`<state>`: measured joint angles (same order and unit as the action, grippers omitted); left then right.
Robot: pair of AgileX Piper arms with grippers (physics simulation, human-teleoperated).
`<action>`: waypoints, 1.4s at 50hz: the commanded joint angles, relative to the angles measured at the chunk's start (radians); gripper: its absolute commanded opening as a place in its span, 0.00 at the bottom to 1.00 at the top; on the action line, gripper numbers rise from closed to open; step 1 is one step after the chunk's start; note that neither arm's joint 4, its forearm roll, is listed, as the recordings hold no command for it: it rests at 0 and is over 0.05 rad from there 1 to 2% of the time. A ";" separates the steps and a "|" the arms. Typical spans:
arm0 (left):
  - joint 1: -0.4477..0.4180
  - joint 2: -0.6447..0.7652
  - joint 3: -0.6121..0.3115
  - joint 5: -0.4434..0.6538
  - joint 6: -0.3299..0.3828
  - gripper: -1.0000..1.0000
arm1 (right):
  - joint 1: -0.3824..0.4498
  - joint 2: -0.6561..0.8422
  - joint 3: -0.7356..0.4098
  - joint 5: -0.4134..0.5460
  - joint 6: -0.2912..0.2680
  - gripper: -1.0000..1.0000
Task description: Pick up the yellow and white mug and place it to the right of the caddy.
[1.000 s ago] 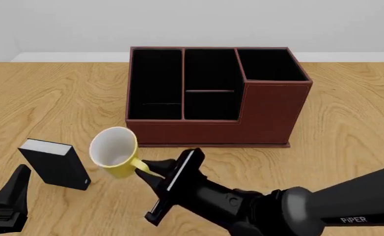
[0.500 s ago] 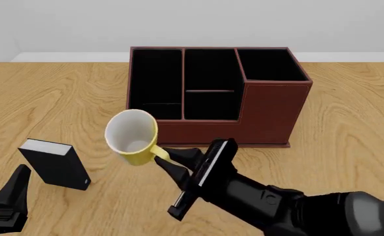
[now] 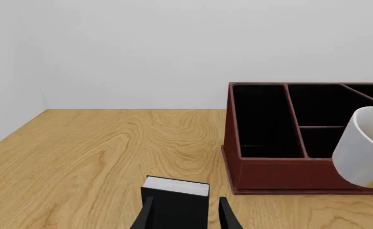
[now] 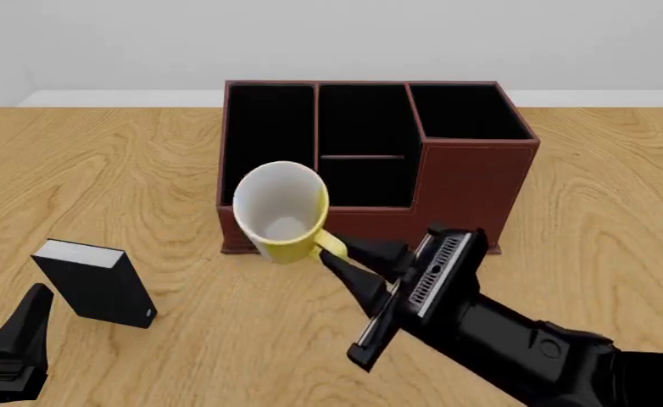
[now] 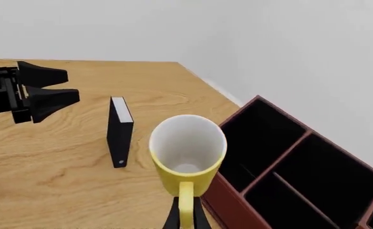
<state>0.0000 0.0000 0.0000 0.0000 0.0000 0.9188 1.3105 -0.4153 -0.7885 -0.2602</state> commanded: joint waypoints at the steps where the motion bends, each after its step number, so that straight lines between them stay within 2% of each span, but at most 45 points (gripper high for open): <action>1: 0.000 0.000 0.000 0.000 0.000 1.00 | -0.046 -0.119 0.038 0.044 0.004 0.00; 26: 0.000 0.000 0.000 0.000 0.000 1.00 | -0.161 -0.381 0.087 0.194 0.022 0.00; 70: 0.000 0.000 0.000 0.000 0.000 1.00 | -0.288 -0.587 0.100 0.348 0.021 0.00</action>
<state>0.0000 0.0000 0.0000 0.0000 0.0000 0.6559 0.7715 -0.3107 -0.4749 -0.2444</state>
